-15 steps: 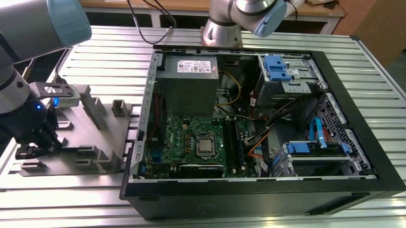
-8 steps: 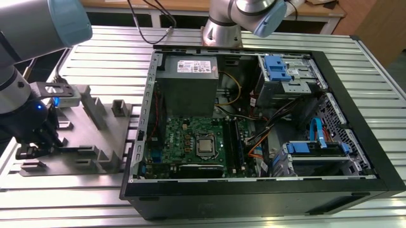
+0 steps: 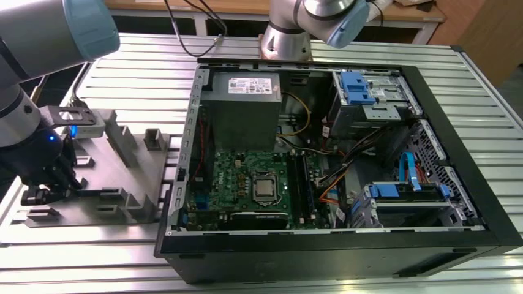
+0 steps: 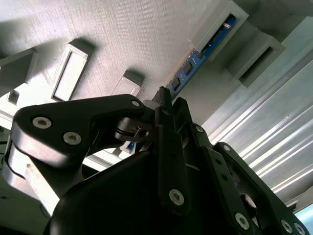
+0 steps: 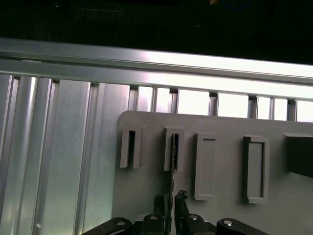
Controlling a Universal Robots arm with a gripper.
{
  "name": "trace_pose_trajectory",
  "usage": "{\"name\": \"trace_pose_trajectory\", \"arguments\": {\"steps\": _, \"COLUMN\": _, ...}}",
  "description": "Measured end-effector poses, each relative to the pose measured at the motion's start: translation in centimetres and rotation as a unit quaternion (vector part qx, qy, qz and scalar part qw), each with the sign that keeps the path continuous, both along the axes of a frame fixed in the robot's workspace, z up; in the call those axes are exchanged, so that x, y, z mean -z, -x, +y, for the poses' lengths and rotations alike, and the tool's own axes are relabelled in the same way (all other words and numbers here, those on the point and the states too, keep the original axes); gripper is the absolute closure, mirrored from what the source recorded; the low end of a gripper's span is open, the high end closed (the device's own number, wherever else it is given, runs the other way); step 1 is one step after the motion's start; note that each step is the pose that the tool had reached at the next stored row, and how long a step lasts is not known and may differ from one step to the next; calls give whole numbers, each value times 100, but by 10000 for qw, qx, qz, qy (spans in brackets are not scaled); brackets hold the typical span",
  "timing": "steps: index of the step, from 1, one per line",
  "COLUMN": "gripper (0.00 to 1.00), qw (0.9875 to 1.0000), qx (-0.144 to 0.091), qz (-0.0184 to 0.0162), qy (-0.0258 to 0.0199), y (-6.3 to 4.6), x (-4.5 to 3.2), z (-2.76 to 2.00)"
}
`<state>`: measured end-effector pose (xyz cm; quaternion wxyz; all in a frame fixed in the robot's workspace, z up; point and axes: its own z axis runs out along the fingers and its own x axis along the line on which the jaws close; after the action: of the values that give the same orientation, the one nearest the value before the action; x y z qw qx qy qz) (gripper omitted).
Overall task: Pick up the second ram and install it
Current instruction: 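Pick up the second ram and move it above second insertion slot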
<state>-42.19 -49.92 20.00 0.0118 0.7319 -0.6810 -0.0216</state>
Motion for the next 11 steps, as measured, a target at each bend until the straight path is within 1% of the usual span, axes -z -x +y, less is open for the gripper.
{"name": "trace_pose_trajectory", "arguments": {"steps": 4, "gripper": 80, "qw": 10000, "qx": 0, "qz": 1, "qy": 0, "y": -1, "x": -1, "z": 0}}
{"name": "trace_pose_trajectory", "arguments": {"steps": 5, "gripper": 82, "qw": 10000, "qx": 0, "qz": 1, "qy": 0, "y": -1, "x": -1, "z": 0}}
{"name": "trace_pose_trajectory", "arguments": {"steps": 6, "gripper": 88, "qw": 10000, "qx": 0, "qz": 1, "qy": 0, "y": -1, "x": 0, "z": 0}}
{"name": "trace_pose_trajectory", "arguments": {"steps": 8, "gripper": 88, "qw": 10000, "qx": 0, "qz": 1, "qy": 1, "y": -2, "x": -1, "z": 0}}
{"name": "trace_pose_trajectory", "arguments": {"steps": 9, "gripper": 92, "qw": 10000, "qx": 0, "qz": 1, "qy": 0, "y": -2, "x": -1, "z": 0}}
{"name": "trace_pose_trajectory", "arguments": {"steps": 11, "gripper": 92, "qw": 10000, "qx": 0, "qz": 0, "qy": 0, "y": -3, "x": 0, "z": 0}}
